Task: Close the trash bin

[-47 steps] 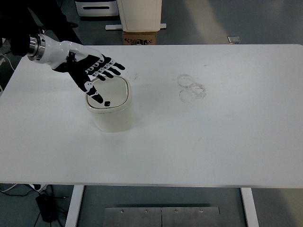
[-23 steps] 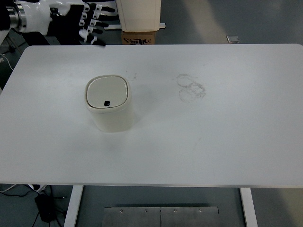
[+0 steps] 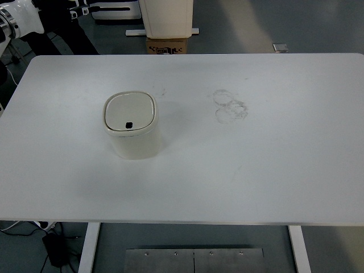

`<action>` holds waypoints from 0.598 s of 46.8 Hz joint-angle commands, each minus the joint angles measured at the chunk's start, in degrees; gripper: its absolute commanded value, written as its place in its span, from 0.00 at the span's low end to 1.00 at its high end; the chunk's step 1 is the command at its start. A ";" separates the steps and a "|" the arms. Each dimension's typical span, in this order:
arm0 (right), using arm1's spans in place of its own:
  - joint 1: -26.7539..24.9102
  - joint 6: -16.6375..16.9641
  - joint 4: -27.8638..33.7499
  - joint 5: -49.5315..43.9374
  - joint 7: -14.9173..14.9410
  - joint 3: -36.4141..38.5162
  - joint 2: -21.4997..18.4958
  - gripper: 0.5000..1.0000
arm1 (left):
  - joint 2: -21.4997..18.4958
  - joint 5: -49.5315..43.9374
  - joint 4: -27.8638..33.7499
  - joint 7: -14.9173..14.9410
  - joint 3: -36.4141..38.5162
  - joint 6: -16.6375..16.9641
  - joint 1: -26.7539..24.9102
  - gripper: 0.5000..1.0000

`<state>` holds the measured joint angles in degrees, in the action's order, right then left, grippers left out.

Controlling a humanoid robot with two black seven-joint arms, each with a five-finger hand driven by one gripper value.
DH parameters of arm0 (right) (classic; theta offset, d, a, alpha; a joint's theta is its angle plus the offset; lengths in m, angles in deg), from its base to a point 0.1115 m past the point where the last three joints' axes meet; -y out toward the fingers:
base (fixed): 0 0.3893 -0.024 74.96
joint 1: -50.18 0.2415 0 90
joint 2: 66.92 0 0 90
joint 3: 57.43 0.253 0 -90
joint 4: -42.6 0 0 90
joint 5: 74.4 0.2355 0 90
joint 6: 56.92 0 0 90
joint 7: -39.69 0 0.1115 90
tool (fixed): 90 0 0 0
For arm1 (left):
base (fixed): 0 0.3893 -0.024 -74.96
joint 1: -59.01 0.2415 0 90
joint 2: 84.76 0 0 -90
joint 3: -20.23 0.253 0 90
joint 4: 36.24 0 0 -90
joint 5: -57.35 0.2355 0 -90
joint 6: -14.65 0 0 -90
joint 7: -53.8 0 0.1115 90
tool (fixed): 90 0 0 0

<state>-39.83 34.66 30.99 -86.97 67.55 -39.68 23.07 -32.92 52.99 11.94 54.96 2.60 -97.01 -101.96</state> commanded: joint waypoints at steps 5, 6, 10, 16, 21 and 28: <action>0.01 0.00 0.01 0.00 0.00 0.00 0.00 0.98 | 1.15 -1.43 -4.93 -1.34 -7.14 -0.75 4.70 1.00; 0.01 0.00 0.01 0.00 0.00 0.00 0.00 0.98 | 1.41 -1.78 -5.55 -1.34 -7.94 -1.01 4.96 1.00; 0.01 0.00 0.01 0.00 0.00 0.00 0.00 0.98 | 2.81 -2.92 -8.53 -1.34 -9.96 -1.45 6.37 1.00; 0.01 0.00 0.01 0.00 0.00 0.00 0.00 0.98 | 7.38 -5.12 -13.90 -1.42 -12.16 -1.54 8.39 1.00; 0.01 0.00 0.01 0.00 0.00 0.00 0.00 0.98 | 10.20 -6.26 -17.41 -1.51 -14.44 -1.71 10.23 1.00; 0.01 0.00 0.01 0.00 0.00 0.00 0.00 0.98 | 14.42 -6.44 -20.67 -1.51 -19.36 -1.71 13.05 1.00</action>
<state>-39.81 34.66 30.99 -86.97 67.55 -39.68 23.07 -19.86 46.55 -8.23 53.44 -15.04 -98.79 -89.97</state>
